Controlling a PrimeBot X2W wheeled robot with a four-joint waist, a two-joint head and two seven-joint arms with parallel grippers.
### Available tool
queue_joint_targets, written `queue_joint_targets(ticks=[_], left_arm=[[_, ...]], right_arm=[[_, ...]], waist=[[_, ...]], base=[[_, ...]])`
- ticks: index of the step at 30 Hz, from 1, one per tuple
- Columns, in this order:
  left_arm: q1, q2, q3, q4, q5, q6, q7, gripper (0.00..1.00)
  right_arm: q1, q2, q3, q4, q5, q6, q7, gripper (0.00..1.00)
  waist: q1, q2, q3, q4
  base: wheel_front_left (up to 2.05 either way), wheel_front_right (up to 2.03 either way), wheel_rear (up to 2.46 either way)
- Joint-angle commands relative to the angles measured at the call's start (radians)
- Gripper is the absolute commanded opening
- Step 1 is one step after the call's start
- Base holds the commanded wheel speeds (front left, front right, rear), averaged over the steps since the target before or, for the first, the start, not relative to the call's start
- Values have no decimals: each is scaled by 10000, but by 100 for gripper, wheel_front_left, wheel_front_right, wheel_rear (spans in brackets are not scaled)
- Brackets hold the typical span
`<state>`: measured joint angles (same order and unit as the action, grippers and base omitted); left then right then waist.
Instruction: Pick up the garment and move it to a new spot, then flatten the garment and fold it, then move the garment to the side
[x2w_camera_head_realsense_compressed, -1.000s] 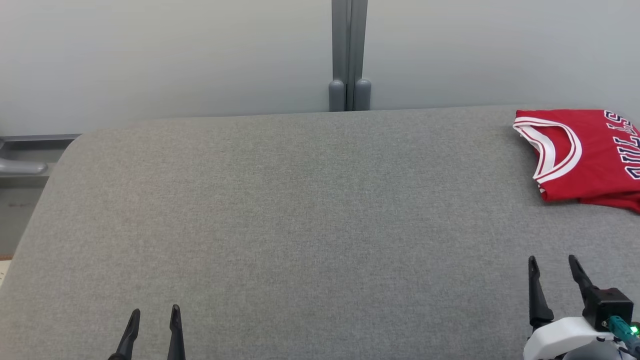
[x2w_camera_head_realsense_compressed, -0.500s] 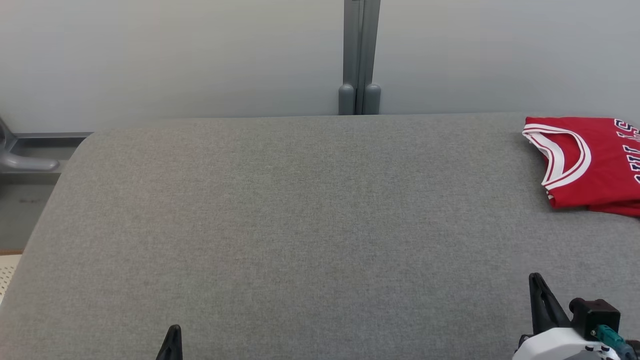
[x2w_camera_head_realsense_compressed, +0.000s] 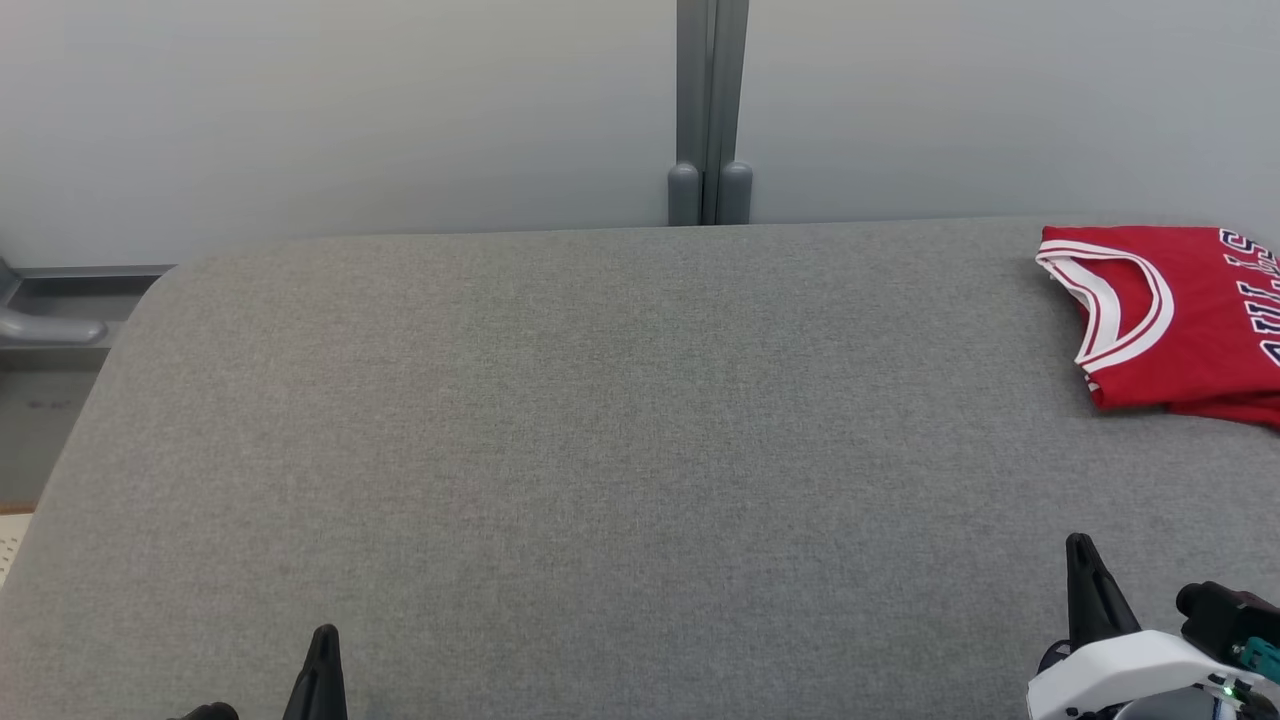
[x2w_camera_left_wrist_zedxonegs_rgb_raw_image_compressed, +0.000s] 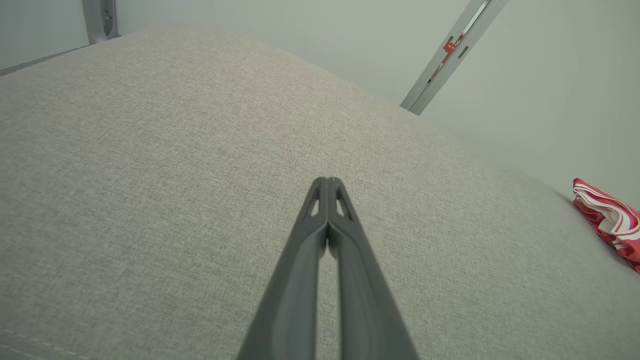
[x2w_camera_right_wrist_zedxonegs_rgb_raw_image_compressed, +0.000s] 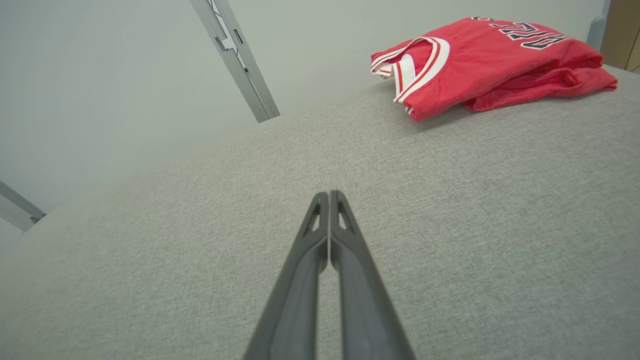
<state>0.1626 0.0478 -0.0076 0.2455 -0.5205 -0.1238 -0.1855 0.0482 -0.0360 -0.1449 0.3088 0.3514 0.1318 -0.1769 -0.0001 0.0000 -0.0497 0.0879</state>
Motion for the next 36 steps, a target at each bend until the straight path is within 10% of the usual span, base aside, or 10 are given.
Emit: queue_joint_targets(ticks=[1,36], left_arm=[[-360,107,52,-112,-475,-16,76,0],[-1429,197,425,-98,-5195,-53,1246,0]], right_arm=[[-318,-65,21,-210,499,-1,101,0],[-901,-112,157,-434,5820,-7,1334,0]], waist=[[1,0,9,-13],[1,0,178,-294]], base=[[0,0,0],[0,0,0]])
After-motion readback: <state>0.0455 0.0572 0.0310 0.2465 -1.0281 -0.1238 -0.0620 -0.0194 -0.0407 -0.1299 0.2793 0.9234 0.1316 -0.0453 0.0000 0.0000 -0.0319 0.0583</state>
